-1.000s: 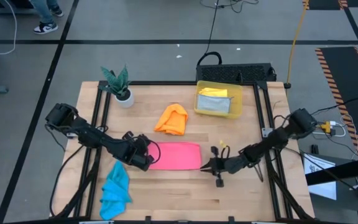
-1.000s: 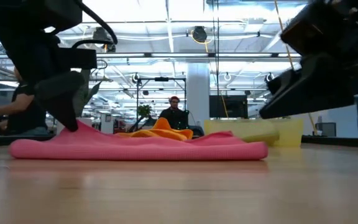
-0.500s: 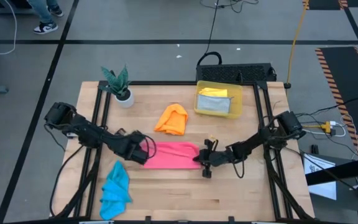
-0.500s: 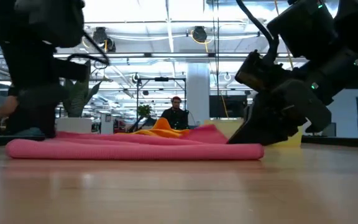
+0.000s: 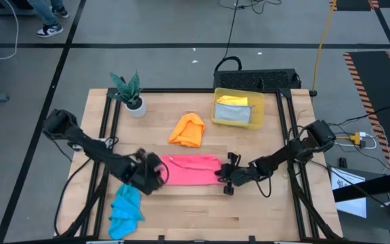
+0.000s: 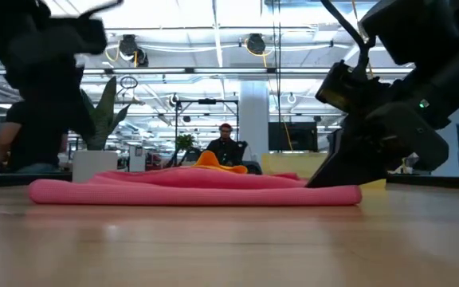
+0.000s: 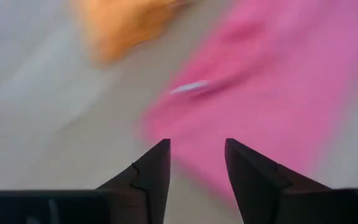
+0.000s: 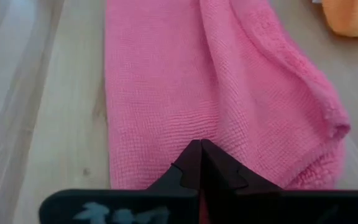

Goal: Fold microfiber towels
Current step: Fold the pink kitchen towel

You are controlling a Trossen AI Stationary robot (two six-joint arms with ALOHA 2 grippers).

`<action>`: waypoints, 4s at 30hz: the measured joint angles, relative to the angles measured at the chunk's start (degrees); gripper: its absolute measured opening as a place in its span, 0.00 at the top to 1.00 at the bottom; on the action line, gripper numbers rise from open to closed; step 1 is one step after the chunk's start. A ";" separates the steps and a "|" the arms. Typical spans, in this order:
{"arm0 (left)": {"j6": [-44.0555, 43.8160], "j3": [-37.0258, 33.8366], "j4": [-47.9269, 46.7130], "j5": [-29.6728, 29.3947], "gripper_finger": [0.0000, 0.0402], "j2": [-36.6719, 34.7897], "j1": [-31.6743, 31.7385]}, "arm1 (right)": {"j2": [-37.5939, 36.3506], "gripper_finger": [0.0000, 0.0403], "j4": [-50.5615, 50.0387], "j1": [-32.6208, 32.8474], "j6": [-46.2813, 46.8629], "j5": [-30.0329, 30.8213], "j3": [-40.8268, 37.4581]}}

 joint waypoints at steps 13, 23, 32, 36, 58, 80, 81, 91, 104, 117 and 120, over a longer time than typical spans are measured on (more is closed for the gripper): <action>10.53 -1.91 28.62 15.05 0.67 16.10 -3.55 | -1.47 1.00 -7.96 4.69 7.69 -0.23 0.24; 11.92 0.24 30.70 20.09 0.67 11.64 -8.85 | -10.61 1.00 -13.36 11.33 5.68 -12.05 -0.24; 21.78 0.88 36.40 7.72 0.67 12.93 -5.53 | -17.95 1.00 -11.62 13.20 2.96 0.60 -2.46; 21.58 0.80 36.41 8.91 0.67 16.79 -2.34 | -16.83 1.00 -11.82 11.02 7.07 1.38 -6.12; 17.28 0.63 39.50 12.76 0.67 19.30 -0.90 | -24.65 1.00 -11.43 10.98 14.39 8.76 -14.86; 14.30 0.80 27.05 4.50 0.67 19.12 11.04 | -18.28 1.00 -13.65 8.38 16.15 5.27 -14.65; 14.40 0.80 26.92 4.05 0.67 19.12 11.03 | -18.91 1.00 -14.04 8.86 15.64 5.88 -14.74; 21.12 1.35 35.95 2.78 0.67 19.14 10.97 | -24.40 1.00 -5.72 11.50 8.81 7.42 -14.77; 22.78 0.70 34.66 3.03 0.67 19.14 11.38 | -13.36 1.00 -0.92 7.61 9.31 1.76 -14.75; 28.02 1.30 38.81 -1.43 0.67 19.14 11.45 | -19.15 1.00 -0.84 11.48 7.38 -1.91 -14.76; 28.93 2.09 39.94 -0.80 0.67 19.14 11.33 | -19.44 1.00 -0.82 11.29 7.66 3.06 -14.77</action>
